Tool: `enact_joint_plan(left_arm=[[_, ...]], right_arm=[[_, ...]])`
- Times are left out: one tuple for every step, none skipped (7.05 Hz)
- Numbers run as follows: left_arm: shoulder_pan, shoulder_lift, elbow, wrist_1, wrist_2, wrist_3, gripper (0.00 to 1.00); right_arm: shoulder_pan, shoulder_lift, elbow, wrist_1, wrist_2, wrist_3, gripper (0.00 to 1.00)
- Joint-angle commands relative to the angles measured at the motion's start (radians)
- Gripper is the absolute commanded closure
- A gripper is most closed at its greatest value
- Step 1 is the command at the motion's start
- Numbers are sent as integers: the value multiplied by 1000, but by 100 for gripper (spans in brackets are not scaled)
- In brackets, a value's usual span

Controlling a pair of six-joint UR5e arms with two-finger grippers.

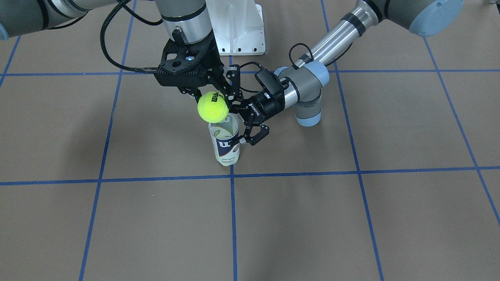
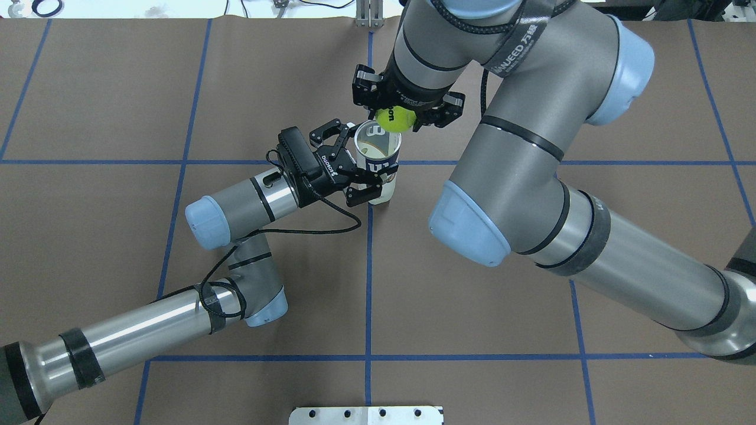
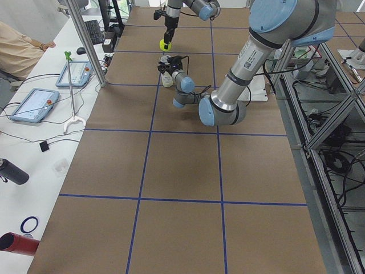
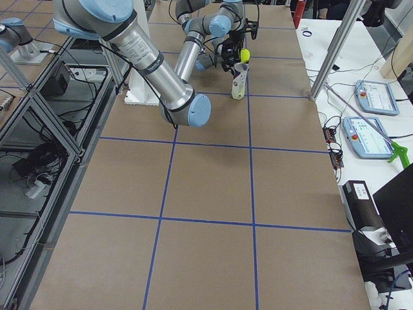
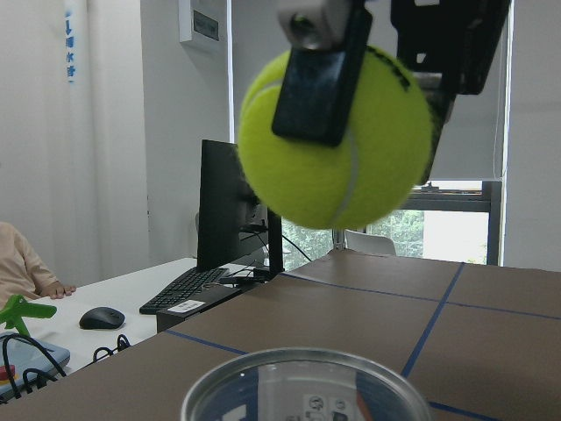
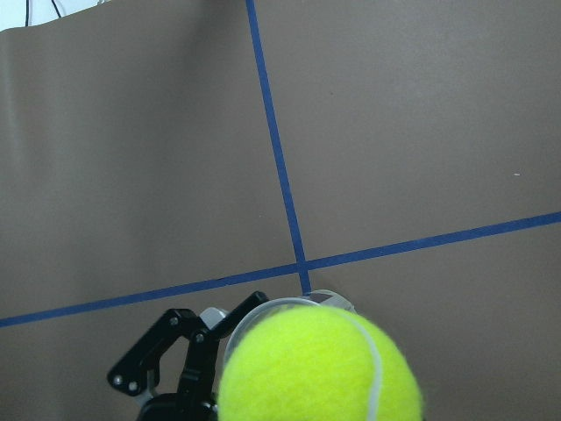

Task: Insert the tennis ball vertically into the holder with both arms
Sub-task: 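Carry the second ball with the right gripper above the can, then release the second ball into the can from the right gripper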

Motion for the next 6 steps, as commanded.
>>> enact_joint_plan(left_arm=[[0,-1,0,3,0,1,1],[1,-1,0,3,0,0,1],[0,-1,-1,3,0,0,1],[1,-1,0,3,0,0,1],[1,-1,0,3,0,1,1],[1,-1,0,3,0,0,1]], right_arm=[[-13,38,-35,0,-8,11,97],[-13,42,-43,0,-11,10,70],[-14,40,-40,0,-25,10,6],[-17,40,-40,0,-34,10,1],[-17,39,-38,0,-34,8,1],[-17,39,-35,0,-32,7,1]])
